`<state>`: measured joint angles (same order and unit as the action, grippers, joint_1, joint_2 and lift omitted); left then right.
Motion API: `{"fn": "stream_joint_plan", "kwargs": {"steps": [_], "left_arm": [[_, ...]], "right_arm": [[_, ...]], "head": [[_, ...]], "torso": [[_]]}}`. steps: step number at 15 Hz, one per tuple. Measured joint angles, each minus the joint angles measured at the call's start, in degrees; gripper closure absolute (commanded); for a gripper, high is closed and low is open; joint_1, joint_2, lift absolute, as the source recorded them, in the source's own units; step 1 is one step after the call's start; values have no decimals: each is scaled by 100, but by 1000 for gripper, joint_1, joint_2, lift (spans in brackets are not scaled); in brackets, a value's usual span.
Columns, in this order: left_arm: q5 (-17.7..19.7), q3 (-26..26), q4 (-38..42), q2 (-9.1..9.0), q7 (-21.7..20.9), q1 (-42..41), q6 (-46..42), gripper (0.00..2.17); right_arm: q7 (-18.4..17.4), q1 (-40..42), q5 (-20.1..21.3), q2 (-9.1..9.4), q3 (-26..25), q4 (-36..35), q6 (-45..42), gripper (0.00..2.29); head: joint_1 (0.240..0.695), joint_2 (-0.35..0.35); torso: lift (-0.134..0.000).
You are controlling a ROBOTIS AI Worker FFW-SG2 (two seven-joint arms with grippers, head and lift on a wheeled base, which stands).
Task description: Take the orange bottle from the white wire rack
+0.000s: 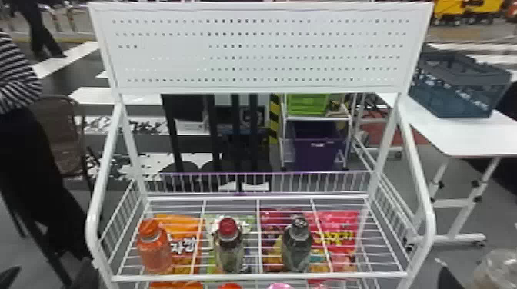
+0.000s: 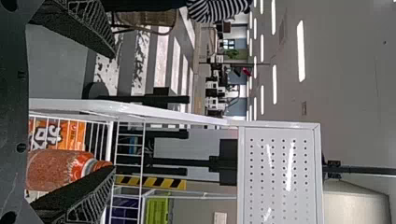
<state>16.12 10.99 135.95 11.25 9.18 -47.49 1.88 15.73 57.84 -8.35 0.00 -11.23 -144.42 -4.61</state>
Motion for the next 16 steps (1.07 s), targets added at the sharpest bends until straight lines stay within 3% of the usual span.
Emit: {"fn": "stream_joint_plan", "kwargs": {"steps": [12,16], "left_arm": [[-64,-5,-38,-27,2,-111,-167,29],[-508,-552,-890,-27,89,87,-1116,29]], "right_arm": [[0,-21,-17,0,7,31,0,1099],[0,-11,-17,0,21,40,-17,1099]], "head": [[499,0],[499,0]], "torso": [[0],[0]]}}
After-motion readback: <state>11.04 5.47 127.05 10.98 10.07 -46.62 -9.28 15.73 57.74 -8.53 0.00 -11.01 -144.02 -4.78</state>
